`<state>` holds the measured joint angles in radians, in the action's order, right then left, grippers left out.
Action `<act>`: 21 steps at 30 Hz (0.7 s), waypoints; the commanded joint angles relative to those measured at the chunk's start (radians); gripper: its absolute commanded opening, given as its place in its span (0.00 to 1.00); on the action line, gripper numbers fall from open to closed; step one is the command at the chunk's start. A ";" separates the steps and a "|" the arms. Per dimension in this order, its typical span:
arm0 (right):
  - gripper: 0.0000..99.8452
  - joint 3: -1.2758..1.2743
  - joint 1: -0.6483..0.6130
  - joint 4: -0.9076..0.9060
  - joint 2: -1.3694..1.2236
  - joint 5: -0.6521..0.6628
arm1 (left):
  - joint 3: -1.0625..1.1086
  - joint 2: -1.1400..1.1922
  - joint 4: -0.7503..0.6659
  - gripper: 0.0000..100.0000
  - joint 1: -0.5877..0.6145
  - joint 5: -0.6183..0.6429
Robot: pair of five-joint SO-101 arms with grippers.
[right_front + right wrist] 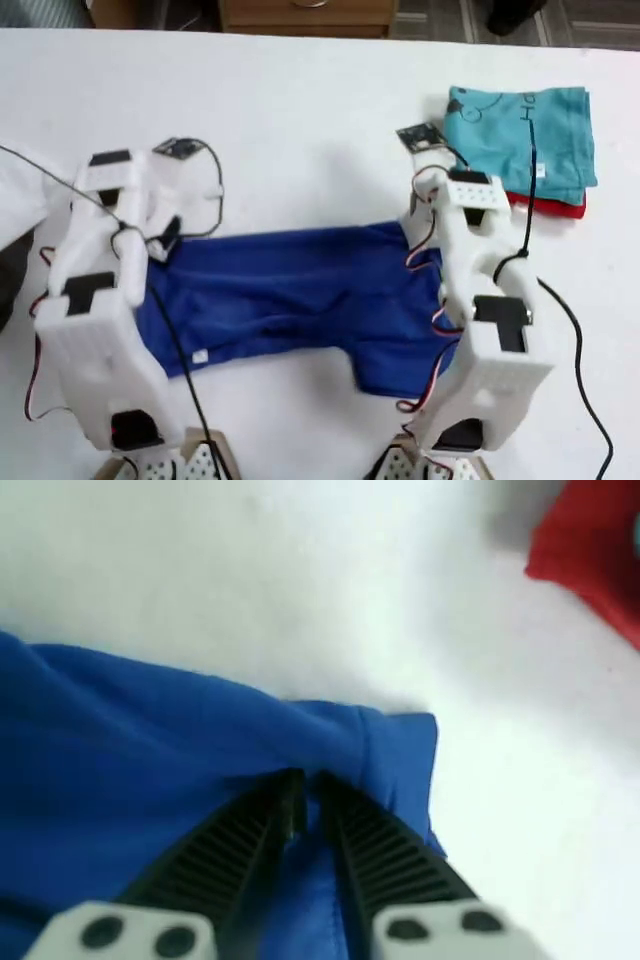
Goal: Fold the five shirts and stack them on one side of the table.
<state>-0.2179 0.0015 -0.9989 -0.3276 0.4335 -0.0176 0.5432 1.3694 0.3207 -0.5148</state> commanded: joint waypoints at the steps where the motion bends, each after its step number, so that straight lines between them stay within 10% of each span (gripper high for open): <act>1: 0.04 0.086 0.004 0.005 -0.033 -0.009 | -0.194 0.095 0.038 0.03 0.052 0.011; 16: 0.04 0.308 -0.157 -0.024 -0.051 -0.115 | -1.055 0.505 0.422 0.03 0.038 0.011; 21: 0.04 0.345 -0.163 -0.124 -0.050 -0.117 | -1.047 0.473 0.420 0.03 0.032 0.012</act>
<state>0.0767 -0.1565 -1.0771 -0.3920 0.3245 -1.0395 1.0556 1.7699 0.3437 -0.5071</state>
